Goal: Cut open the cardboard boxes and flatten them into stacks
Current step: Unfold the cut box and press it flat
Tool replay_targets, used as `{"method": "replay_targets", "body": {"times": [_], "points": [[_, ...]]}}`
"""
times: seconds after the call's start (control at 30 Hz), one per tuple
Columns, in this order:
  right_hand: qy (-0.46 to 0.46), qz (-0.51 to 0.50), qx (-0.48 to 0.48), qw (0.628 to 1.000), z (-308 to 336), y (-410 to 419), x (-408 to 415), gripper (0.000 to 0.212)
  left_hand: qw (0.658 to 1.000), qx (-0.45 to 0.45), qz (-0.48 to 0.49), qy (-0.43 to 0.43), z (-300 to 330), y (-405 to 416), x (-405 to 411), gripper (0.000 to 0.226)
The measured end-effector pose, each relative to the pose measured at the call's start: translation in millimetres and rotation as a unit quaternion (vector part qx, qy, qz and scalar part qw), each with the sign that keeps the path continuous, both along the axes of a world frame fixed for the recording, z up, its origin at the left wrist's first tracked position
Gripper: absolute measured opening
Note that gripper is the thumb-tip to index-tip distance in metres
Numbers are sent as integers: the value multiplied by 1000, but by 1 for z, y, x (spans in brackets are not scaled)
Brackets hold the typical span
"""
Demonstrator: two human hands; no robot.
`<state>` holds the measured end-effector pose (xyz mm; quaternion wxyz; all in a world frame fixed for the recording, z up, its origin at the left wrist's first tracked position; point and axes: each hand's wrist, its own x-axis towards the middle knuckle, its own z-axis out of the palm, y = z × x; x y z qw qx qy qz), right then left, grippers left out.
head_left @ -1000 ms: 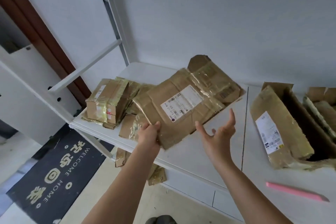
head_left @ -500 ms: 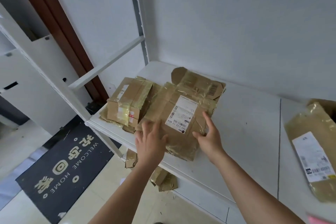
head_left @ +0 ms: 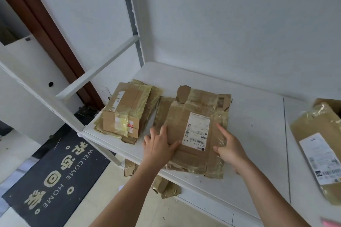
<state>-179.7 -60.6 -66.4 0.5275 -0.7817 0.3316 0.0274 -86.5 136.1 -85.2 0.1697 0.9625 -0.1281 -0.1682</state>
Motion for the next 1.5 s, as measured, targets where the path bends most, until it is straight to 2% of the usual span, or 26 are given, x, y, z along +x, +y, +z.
{"method": "replay_targets", "body": {"times": [0.13, 0.27, 0.37, 0.47, 0.57, 0.67, 0.73, 0.83, 0.87, 0.93, 1.0, 1.03, 1.1, 1.13, 1.2, 1.27, 1.4, 1.5], "points": [[-22, 17, 0, 1000, 2, -10, -10, 84, 994, -54, 20, 94, -5, -2, 15, 98], [-50, 53, -18, 997, 6, -20, -12, 84, 980, -168, -19, 106, -7, -5, 22, 104], [-53, 49, -5, 997, 10, -27, -7, 82, 973, -203, -11, 107, -9, 0, 28, 108], [-78, -15, 32, 996, 16, -39, -5, 81, 960, -247, 31, 126, -2, 2, 30, 102], [-105, -63, 34, 992, 28, -55, -8, 81, 958, -262, 36, 112, 5, 6, 34, 86], [-132, -91, 47, 986, 36, -65, -8, 81, 956, -279, 43, 74, 14, 8, 34, 65], [-136, -85, 62, 985, 36, -61, -3, 81, 946, -315, 70, -14, 26, 6, 31, 50], [-111, -30, 71, 991, 27, -42, 9, 83, 900, -370, 145, -177, 49, 3, 22, 31], [-103, -8, 78, 992, 22, -34, 13, 84, 896, -361, 154, -208, 54, 3, 19, 26], [-82, 34, 98, 991, 9, -14, 19, 83, 930, -284, 86, -216, 48, 1, 18, 22], [-48, 66, 103, 991, -8, 4, 22, 82, 982, -147, -32, -118, 30, -4, 13, 29], [-32, 74, 93, 992, -16, 10, 22, 81, 993, -81, -67, -54, 20, -5, 10, 37], [-10, 81, 39, 996, -27, 17, 23, 79, 994, 13, -107, 35, 5, -5, 2, 58], [5, 89, -8, 996, -30, 18, 24, 77, 991, 37, -122, 45, -2, -5, -1, 67], [52, 120, -128, 983, -33, 18, 25, 74, 987, 56, -144, 34, -10, -4, -5, 75], [79, 139, -186, 969, -36, 19, 23, 72, 987, 49, -148, 31, -15, -3, -4, 76], [18, 100, -176, 979, -42, 28, 11, 67, 987, 34, -156, 29, -21, 1, 0, 76], [-6, 73, -126, 989, -41, 46, 1, 66, 987, 22, -157, 29, -23, 7, 8, 78]]}}
